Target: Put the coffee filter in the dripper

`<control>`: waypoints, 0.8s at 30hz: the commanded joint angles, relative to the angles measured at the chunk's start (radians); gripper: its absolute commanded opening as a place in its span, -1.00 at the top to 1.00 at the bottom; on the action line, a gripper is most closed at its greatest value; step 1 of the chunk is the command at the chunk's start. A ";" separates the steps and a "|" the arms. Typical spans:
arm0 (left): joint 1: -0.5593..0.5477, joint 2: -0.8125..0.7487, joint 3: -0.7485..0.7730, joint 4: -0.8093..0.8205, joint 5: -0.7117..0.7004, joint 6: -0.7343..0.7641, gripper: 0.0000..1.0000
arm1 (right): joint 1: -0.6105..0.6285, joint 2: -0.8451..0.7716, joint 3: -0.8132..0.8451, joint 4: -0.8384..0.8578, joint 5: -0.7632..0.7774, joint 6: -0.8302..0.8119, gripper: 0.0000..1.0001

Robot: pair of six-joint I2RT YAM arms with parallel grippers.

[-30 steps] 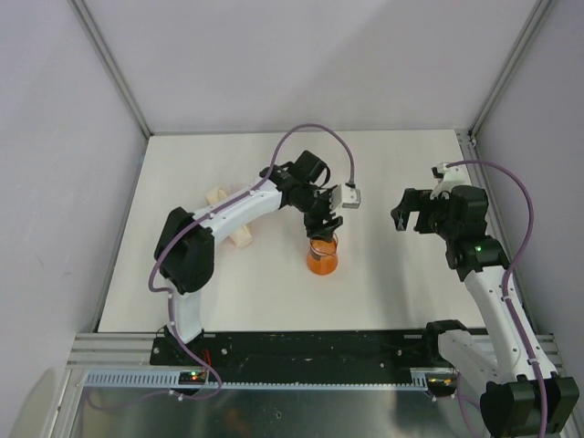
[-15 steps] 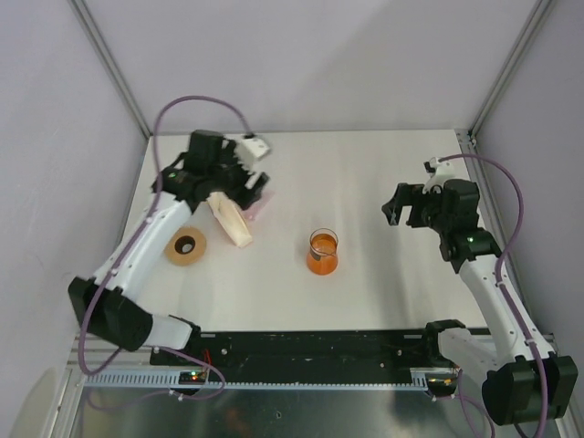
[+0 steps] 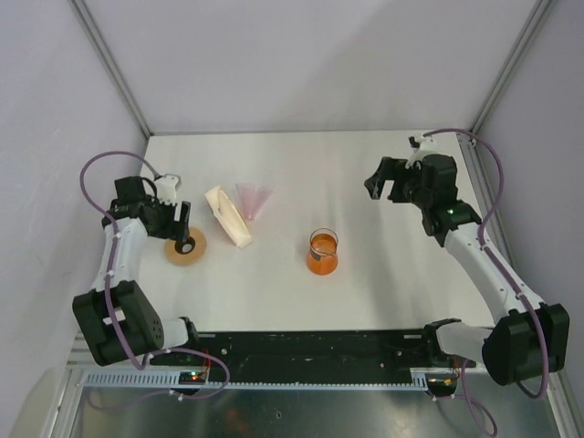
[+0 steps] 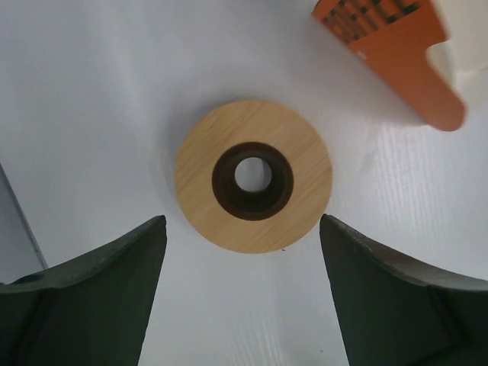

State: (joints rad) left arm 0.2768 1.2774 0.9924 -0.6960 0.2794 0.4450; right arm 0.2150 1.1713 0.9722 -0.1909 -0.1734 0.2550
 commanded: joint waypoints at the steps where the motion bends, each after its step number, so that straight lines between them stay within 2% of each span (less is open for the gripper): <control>1: 0.032 0.056 -0.082 0.153 -0.031 -0.010 -0.67 | 0.059 0.049 0.071 0.037 0.057 0.030 -0.99; 13: 0.036 0.181 -0.143 0.318 -0.134 -0.060 -0.49 | 0.112 0.071 0.076 -0.040 0.169 -0.038 -0.99; 24: 0.038 0.260 -0.154 0.352 -0.164 -0.060 -0.32 | 0.112 0.101 0.076 -0.077 0.200 -0.100 -0.99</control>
State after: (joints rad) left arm 0.3065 1.5341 0.8524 -0.3851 0.1390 0.3912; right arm 0.3218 1.2625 1.0046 -0.2619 -0.0132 0.1932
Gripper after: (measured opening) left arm 0.667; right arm 0.993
